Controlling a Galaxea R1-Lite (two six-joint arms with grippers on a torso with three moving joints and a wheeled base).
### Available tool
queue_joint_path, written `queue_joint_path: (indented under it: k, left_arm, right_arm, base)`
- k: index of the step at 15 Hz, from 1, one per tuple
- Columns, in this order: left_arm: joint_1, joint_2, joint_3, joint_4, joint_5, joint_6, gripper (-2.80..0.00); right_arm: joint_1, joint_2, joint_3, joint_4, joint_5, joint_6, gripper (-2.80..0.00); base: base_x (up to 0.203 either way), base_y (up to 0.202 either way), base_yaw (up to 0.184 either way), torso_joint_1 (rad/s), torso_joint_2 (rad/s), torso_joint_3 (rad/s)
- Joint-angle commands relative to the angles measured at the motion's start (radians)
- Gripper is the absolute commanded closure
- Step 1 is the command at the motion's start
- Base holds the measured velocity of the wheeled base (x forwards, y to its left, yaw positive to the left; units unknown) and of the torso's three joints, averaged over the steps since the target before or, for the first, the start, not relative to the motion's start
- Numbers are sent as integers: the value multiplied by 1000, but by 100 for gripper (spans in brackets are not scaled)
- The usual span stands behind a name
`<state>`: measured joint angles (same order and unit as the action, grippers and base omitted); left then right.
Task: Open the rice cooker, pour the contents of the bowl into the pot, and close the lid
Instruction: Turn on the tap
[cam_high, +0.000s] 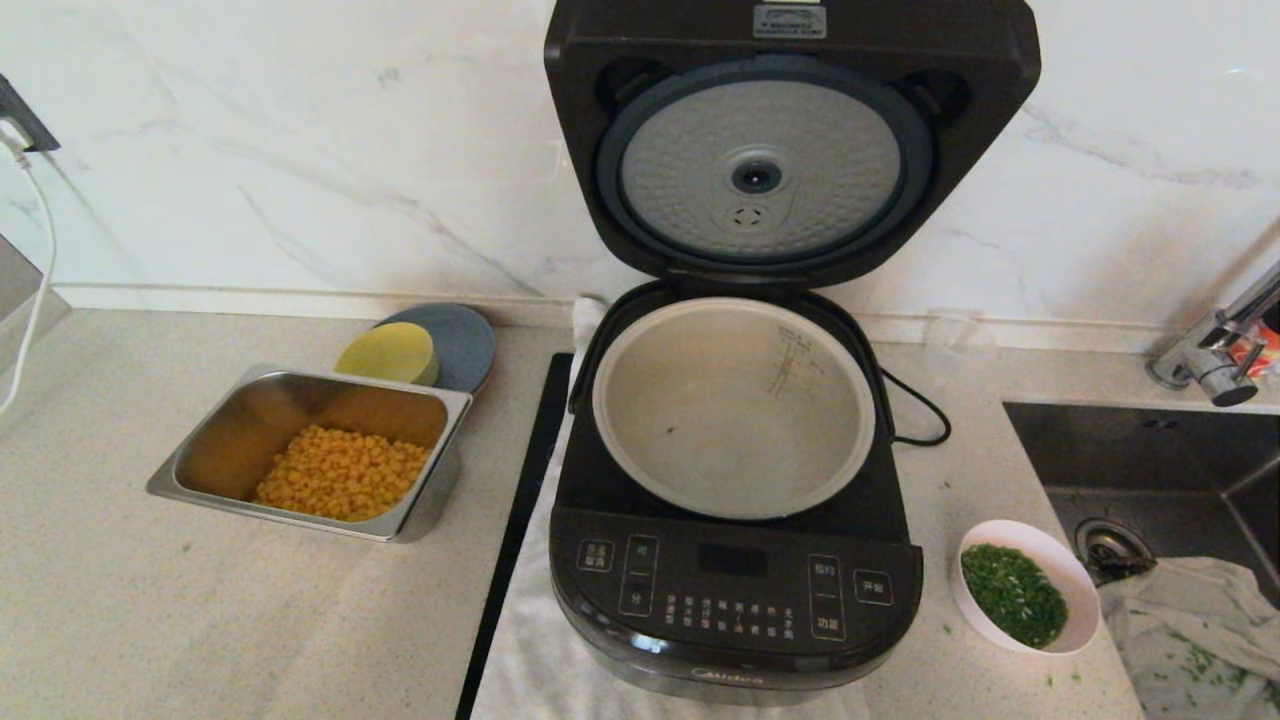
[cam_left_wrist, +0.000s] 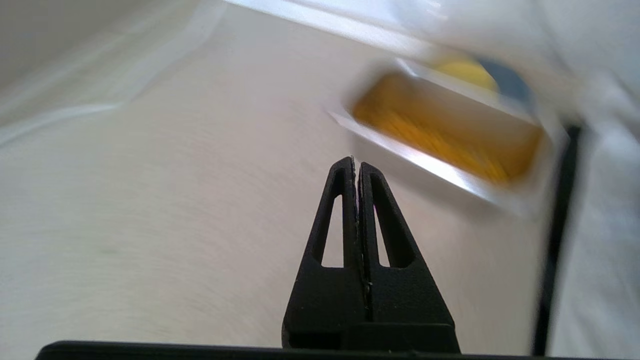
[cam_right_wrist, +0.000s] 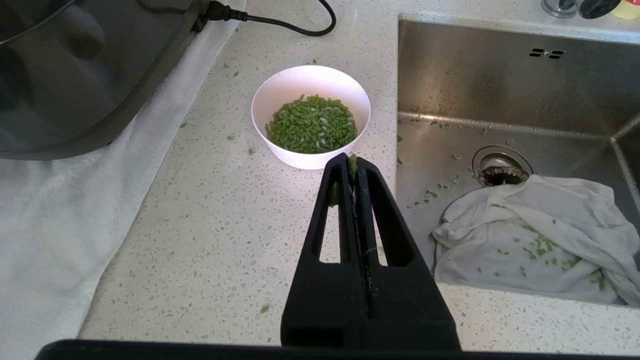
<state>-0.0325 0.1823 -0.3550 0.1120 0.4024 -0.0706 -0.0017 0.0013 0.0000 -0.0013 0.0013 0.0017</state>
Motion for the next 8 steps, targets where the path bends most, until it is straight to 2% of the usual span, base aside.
queue_joint_path:
  k: [1,3,5,8]
  left_arm:
    - [12,-172,145,2,-178,43,0]
    - [14,-182,227,-4,-274,132,0]
    - [14,-184,291,-19,-324,198,0]
    - [14,-184,294,-31,-324,201,0]
  right_arm:
    - [0,0,0,0,0,0,0]
    - [0,0,0,0,0,0,0]
    - [0,-1,0,0,0,0,0]
    - [0,0,0,0,0,0,0]
  base:
    - [0,0,0,0,0,0]
    - [0,0,0,0,0,0]
    - [0,0,0,0,0,0]
    - [0,0,0,0,0,0]
